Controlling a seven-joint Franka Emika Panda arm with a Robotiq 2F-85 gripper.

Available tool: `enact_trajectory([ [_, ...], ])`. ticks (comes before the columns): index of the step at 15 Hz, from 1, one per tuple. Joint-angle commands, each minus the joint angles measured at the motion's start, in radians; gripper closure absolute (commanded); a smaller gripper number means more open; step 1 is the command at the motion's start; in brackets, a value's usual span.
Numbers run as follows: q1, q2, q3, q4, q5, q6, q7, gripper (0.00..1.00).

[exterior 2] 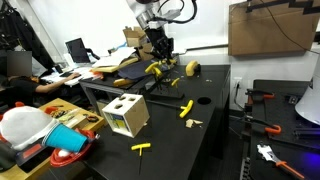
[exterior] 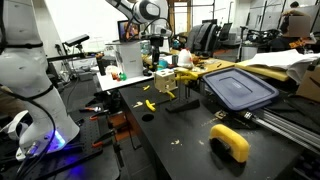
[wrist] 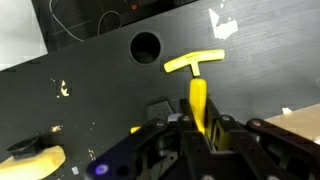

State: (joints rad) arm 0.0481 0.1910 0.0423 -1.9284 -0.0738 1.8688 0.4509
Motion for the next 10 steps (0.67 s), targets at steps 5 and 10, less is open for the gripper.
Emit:
enact_trajectory([
  [5,0.013,0.081,-0.054,0.117,0.078,-0.039,0.305,0.96],
  [10,0.010,0.136,-0.077,0.146,0.115,-0.035,0.520,0.96],
])
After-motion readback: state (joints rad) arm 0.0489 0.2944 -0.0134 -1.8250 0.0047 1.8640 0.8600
